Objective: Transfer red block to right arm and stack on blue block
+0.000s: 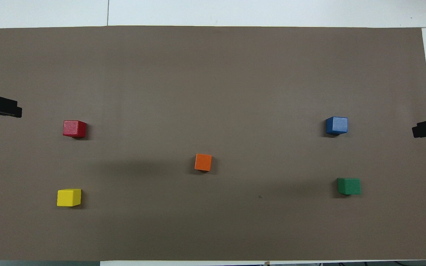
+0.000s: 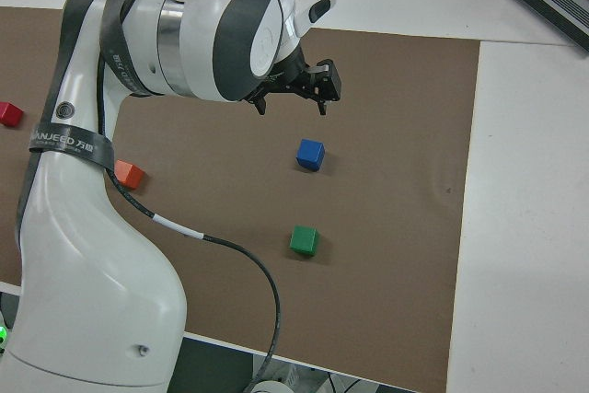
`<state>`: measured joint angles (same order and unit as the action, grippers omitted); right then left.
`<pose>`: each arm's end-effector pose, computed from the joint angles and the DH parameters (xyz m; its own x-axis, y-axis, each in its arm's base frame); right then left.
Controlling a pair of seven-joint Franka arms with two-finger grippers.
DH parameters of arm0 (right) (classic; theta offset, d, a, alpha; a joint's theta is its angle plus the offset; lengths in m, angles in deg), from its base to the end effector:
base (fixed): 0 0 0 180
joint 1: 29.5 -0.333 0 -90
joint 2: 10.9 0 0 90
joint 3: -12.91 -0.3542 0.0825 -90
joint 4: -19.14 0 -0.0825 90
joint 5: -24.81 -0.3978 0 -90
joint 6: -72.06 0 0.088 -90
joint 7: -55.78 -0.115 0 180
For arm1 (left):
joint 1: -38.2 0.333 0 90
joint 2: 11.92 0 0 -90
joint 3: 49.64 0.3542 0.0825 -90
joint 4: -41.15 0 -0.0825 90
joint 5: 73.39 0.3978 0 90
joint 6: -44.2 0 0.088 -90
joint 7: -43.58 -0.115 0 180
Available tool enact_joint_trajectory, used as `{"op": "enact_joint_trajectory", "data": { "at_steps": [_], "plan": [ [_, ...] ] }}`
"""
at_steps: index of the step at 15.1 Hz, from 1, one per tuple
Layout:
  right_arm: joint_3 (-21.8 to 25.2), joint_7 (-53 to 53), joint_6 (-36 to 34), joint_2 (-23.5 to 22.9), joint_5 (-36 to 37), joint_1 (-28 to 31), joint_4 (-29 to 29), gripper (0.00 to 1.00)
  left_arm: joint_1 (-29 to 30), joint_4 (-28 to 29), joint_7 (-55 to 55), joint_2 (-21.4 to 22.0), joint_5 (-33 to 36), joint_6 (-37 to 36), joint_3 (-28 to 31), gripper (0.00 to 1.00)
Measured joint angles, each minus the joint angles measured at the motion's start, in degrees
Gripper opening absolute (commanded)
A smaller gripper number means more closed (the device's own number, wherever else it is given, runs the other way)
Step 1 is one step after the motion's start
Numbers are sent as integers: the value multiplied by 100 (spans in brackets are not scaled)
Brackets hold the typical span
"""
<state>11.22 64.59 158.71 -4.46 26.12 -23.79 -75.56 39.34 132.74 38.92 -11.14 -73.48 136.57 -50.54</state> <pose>0.5207 -0.0383 0.6713 0.9961 0.0819 -0.0318 0.0826 -0.9964 0.0215 0.5677 0.0021 0.6526 0.9967 -0.0770 0.0272 -0.0770 -0.9970 -0.0009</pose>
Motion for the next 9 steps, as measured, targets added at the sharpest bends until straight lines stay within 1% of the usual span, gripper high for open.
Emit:
{"op": "enact_joint_trajectory", "data": {
  "at_steps": [7, 9],
  "plan": [
    [1, 0, 0, 0, 0, 10, 0, 100, 3, 11, 2, 0, 0, -5, 49, 100],
    [-10, 0, 0, 0, 0, 7, 0, 100, 24, 143, 4, 6, 0, 206, 77, 100]
  ]
}}
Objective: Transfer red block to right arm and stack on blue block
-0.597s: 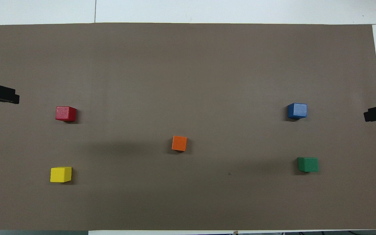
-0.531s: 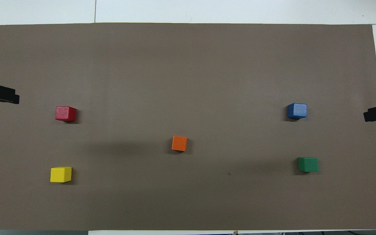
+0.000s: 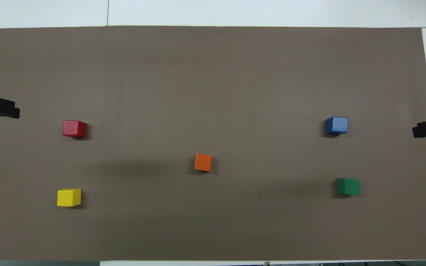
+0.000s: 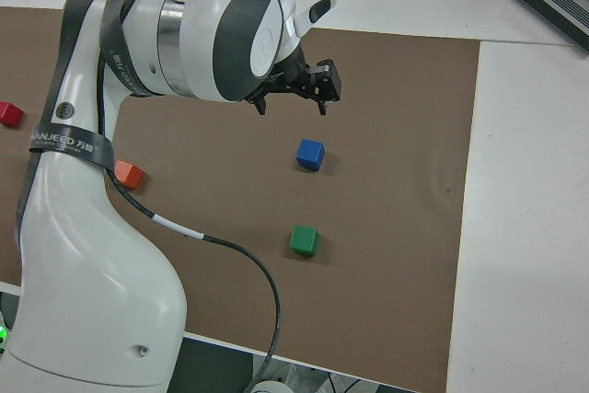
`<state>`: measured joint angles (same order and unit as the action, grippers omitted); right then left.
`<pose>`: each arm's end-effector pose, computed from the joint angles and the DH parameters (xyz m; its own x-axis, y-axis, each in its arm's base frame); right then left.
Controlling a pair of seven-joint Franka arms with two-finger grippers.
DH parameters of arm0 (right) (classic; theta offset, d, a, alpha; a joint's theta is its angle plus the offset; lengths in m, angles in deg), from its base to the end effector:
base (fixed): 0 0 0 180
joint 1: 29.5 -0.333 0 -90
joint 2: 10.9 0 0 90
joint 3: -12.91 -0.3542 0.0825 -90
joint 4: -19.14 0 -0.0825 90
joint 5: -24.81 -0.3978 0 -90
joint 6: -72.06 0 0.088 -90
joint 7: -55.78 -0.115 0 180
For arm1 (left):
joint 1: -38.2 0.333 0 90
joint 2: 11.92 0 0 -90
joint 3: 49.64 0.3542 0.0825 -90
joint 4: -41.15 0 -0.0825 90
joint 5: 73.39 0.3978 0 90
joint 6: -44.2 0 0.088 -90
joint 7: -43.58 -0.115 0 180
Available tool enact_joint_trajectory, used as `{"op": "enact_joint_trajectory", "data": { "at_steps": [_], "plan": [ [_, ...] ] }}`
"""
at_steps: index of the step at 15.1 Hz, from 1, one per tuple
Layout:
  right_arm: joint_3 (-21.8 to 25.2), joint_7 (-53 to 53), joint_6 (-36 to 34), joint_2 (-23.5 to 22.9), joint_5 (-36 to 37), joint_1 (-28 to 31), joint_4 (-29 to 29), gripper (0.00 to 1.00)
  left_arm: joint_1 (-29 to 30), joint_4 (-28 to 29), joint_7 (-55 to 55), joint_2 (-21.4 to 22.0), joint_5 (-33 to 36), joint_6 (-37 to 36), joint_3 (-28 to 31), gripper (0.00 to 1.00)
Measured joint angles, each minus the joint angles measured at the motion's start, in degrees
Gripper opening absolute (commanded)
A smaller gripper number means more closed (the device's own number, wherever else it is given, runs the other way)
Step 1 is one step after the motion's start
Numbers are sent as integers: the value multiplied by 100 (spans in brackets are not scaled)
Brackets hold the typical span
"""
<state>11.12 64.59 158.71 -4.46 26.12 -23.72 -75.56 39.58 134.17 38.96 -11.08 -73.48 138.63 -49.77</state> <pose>0.5207 -0.0380 0.6713 0.9961 0.0824 -0.0318 0.0831 -0.9963 0.0217 0.5703 0.0123 0.6442 0.9975 -0.0587 0.0393 -0.0587 -0.9983 -0.0016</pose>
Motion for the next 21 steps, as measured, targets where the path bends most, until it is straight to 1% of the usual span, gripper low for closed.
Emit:
{"op": "enact_joint_trajectory", "data": {
  "at_steps": [1, 3, 5, 8, 11, 13, 14, 17, 21],
  "plan": [
    [-5, 0, 0, 0, 0, -6, 0, 100, 47, 218, 0, 27, 0, 269, 5, 100],
    [-18, 0, 0, 0, 0, -10, 0, 100, 121, 828, -1, 72, 0, 886, 13, 100],
    [-25, 0, 0, 0, 0, -11, 0, 100, 131, 1378, -2, 33, 0, 1429, 12, 100],
    [-25, 0, 0, 0, 0, -10, 0, 100, 120, 1848, -2, -239, 0, 2028, -23, 100],
    [-25, 0, 0, 0, 0, -10, 0, 100, 118, 2361, -2, -615, 0, 2976, -35, 100],
    [-24, 0, 0, 0, 0, -7, 0, 100, 118, 2745, -2, -771, 0, 3537, -35, 100],
    [-24, 0, 0, 0, 0, -7, 0, 100, 118, 2851, -2, -792, 0, 3650, -35, 100],
    [-24, 0, 0, 0, 0, -7, 0, 100, 111, 2948, -2, -792, 0, 3687, -45, 100],
    [-15, 0, 0, 0, 0, 10, 0, 100, 48, 3241, -2, -861, 0, 4045, -55, 100]
  ]
}}
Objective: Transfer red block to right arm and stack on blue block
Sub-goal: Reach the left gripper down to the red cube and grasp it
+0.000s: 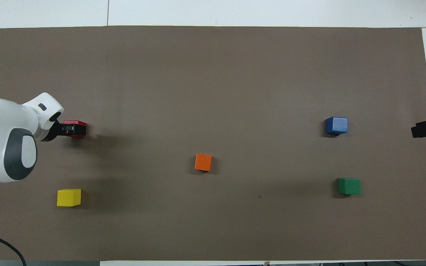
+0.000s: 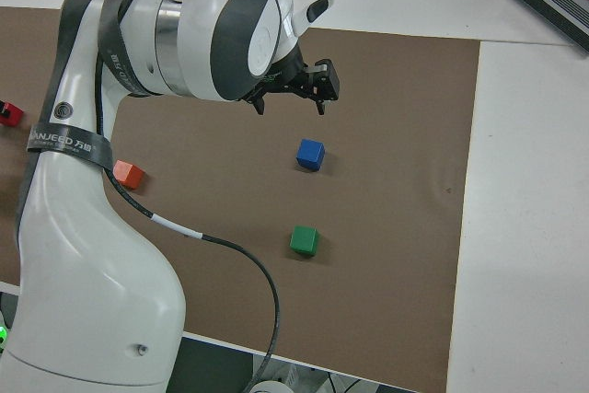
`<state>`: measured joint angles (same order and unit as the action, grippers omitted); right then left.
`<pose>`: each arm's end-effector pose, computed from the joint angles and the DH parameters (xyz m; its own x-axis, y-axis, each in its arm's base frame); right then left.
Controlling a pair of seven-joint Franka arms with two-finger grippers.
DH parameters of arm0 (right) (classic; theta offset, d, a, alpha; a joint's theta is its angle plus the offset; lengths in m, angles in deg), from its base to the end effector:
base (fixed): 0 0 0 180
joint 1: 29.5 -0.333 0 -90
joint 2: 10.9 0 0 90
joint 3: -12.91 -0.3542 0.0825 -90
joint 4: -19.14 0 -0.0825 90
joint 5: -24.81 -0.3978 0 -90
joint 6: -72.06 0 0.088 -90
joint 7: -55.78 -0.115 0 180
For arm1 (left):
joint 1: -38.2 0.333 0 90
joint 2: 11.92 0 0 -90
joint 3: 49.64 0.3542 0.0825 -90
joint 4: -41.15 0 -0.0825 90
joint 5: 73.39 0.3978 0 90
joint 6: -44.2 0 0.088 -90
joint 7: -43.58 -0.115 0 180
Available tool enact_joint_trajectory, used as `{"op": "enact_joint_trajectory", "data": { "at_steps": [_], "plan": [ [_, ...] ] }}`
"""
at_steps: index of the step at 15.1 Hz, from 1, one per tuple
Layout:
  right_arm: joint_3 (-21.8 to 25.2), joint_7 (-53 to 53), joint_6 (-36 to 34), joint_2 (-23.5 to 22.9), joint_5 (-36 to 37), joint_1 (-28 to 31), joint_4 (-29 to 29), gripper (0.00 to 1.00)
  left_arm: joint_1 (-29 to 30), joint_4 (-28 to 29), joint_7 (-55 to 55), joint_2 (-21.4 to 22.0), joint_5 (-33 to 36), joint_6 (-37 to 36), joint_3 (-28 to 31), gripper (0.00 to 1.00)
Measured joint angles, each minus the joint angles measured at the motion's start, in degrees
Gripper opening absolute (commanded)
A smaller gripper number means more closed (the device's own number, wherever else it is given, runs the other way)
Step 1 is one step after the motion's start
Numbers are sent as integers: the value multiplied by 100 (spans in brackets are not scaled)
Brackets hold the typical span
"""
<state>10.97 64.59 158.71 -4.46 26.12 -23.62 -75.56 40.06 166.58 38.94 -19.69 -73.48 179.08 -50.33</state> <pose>0.5208 -0.0374 0.6713 0.9960 0.0832 -0.0319 0.0839 -0.9962 0.0220 0.5673 0.0116 0.3483 0.9978 -0.0593 0.0295 -0.0593 -0.9982 0.0004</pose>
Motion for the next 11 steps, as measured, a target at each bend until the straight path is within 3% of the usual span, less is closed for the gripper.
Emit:
{"op": "enact_joint_trajectory", "data": {
  "at_steps": [2, 4, 5, 7, 8, 9, 11],
  "plan": [
    [4, 0, 0, 0, 0, 4, 0, 100, -1, 30, 0, -77, 0, 62, 0, 98],
    [4, 0, 0, 0, 0, 4, -2, 100, -1, 29, 0, -131, 0, 111, 0, 64],
    [4, 0, 0, 0, 0, 4, -4, 100, -1, 26, 1, -161, 0, 154, 0, 51],
    [-3, 0, 0, 0, 0, 2, -8, 100, -2, -27, 1, -227, 0, 196, 0, 40],
    [-7, 0, 0, 0, 0, 0, -10, 100, -2, -80, 1, -260, 0, 203, 0, 5],
    [-9, 0, 0, 0, 0, -1, -13, 100, -2, -129, 25, -292, 0, 203, 1, 0],
    [-10, 1, -2, 2, -7, -1, -28, 100, -2, -243, 170, -337, -10, 149, -1, 0]
  ]
}}
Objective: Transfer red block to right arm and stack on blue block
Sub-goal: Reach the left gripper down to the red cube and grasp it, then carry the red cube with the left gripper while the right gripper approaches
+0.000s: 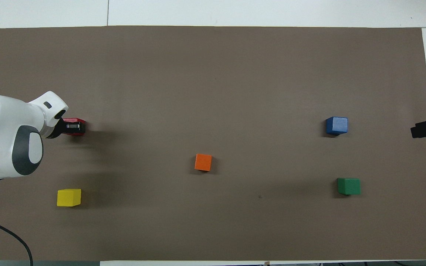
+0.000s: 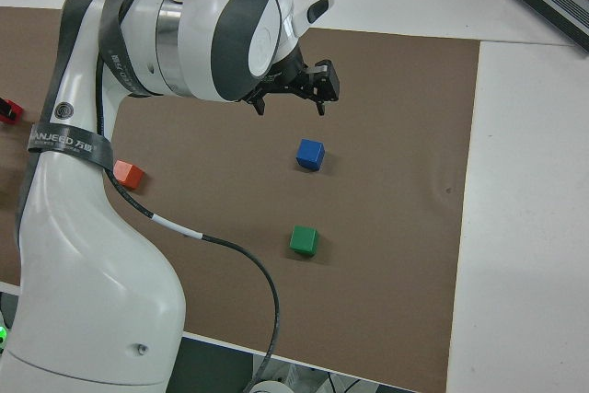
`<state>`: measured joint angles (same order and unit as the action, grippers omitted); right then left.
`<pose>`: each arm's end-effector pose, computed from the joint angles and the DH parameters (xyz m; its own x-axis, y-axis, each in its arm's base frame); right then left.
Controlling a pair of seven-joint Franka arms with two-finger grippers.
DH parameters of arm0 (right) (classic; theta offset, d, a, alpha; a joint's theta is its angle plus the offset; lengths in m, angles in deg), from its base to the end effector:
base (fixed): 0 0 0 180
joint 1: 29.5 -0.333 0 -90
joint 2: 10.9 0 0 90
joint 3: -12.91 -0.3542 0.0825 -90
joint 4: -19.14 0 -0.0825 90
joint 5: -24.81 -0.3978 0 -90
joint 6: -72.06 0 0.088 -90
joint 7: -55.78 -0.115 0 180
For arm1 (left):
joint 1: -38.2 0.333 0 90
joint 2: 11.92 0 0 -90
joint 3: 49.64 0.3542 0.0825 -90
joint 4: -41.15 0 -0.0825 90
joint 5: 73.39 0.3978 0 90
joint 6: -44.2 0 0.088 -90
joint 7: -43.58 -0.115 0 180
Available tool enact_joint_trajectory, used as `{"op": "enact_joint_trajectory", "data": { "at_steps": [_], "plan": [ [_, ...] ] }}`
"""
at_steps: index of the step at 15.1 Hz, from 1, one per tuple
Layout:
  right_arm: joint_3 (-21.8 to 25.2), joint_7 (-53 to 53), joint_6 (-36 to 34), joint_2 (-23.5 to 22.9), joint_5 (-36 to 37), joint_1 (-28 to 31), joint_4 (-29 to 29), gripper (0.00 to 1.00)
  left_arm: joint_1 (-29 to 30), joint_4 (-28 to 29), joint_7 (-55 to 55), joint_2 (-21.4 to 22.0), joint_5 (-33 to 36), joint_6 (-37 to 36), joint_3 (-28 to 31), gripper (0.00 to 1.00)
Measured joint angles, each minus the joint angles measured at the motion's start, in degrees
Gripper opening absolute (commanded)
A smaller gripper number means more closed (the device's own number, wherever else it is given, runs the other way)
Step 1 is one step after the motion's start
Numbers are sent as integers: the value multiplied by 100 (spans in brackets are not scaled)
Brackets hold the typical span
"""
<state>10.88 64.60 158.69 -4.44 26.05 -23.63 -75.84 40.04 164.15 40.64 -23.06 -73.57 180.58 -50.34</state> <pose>0.5206 -0.0363 0.6691 0.9957 0.0852 -0.0366 0.0860 -0.9961 0.0202 0.5846 0.0117 0.3353 0.9988 -0.0288 0.0393 -0.0290 -0.9996 0.0026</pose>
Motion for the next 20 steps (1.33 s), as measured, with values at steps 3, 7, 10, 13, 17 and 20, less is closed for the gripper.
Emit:
{"op": "enact_joint_trajectory", "data": {
  "at_steps": [3, 7, 10, 13, 17, 20],
  "plan": [
    [6, 13, 59, 106, -431, 14, -350, 100, -2, -584, 628, 6, -91, -994, -49, 0],
    [15, 325, 593, 339, -1357, 126, -1253, 100, -13, -1751, 1912, 339, -690, -3054, -437, 0],
    [21, 1010, 832, 353, -2371, 386, -1809, 100, -26, -1984, 2932, 988, -1174, -3680, -764, 0],
    [23, 1672, 835, 351, -3572, 580, -2278, 100, -39, -1995, 4116, 1633, -1676, -4185, -1167, 0],
    [24, 2944, 690, 81, -5041, 912, -2922, 100, -73, -2070, 6400, 1852, -2261, -4316, -1994, 0],
    [27, 3518, 158, -340, -5777, 1117, -3042, 100, -80, -2153, 7422, 1857, -2837, -4297, -2305, 0]
  ]
}}
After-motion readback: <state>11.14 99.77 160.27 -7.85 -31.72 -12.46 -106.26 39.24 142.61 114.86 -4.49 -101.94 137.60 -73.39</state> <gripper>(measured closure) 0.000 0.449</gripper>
